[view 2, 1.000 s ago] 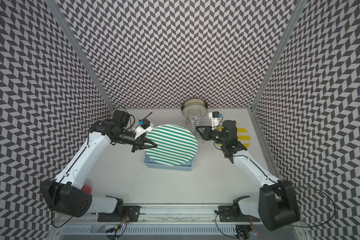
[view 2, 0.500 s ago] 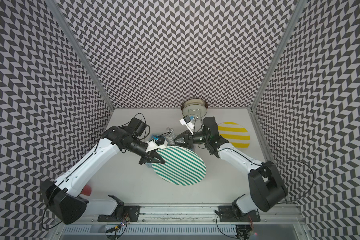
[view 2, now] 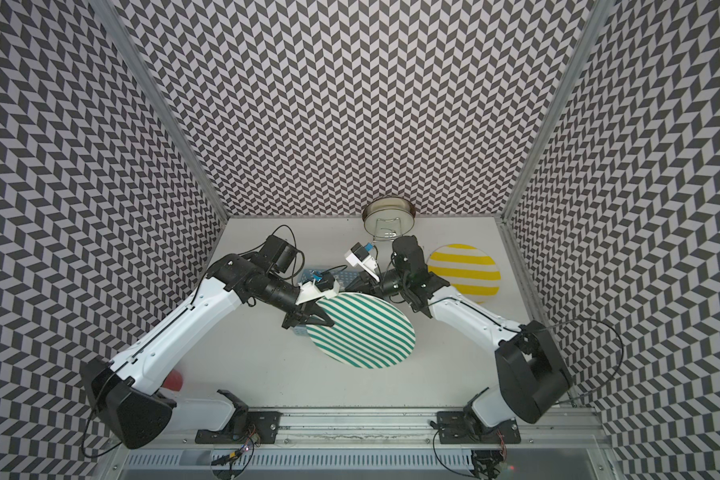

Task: Wipe the wet plate dry
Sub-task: Wipe the plate with towel.

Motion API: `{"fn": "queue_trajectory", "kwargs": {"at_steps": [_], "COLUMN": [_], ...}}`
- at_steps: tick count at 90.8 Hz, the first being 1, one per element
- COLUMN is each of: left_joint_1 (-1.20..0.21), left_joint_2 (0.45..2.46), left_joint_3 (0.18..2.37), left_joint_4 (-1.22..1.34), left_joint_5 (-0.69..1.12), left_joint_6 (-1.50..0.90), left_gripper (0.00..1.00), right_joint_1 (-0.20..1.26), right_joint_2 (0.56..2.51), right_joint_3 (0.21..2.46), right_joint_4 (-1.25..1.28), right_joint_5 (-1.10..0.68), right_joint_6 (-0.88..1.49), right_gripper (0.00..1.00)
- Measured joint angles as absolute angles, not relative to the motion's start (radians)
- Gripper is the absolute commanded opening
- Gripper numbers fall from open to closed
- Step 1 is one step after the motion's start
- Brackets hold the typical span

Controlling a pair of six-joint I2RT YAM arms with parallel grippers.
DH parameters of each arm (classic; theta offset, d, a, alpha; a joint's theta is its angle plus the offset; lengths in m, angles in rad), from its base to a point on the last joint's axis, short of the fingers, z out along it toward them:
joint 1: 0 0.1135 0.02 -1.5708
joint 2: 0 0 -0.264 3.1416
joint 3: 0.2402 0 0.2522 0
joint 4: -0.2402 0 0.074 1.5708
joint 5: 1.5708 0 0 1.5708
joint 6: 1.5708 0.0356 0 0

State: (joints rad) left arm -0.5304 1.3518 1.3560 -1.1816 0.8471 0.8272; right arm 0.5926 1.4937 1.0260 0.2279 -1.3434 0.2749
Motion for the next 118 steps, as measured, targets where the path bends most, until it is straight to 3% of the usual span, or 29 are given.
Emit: {"fn": "queue_trajectory", "kwargs": {"at_steps": [60,118], "left_joint_1": [-0.519,-0.330], "left_joint_2": [1.349,1.330], "left_joint_3": [1.356,1.377], "left_joint_4": [-1.148,-1.209], "left_joint_5": [0.830,0.948], "left_joint_6": [0.778,0.889], "left_gripper": [0.00,0.00], "right_joint_1": [0.585,0.464], "right_joint_2": [1.477,1.334], "right_joint_3": [1.014,0.897], "right_joint_4": [0.218,0.439], "right_joint_5": [-1.309,-1.205], "right_joint_6": [0.258,0.435], "right_gripper": [0.00,0.00]}}
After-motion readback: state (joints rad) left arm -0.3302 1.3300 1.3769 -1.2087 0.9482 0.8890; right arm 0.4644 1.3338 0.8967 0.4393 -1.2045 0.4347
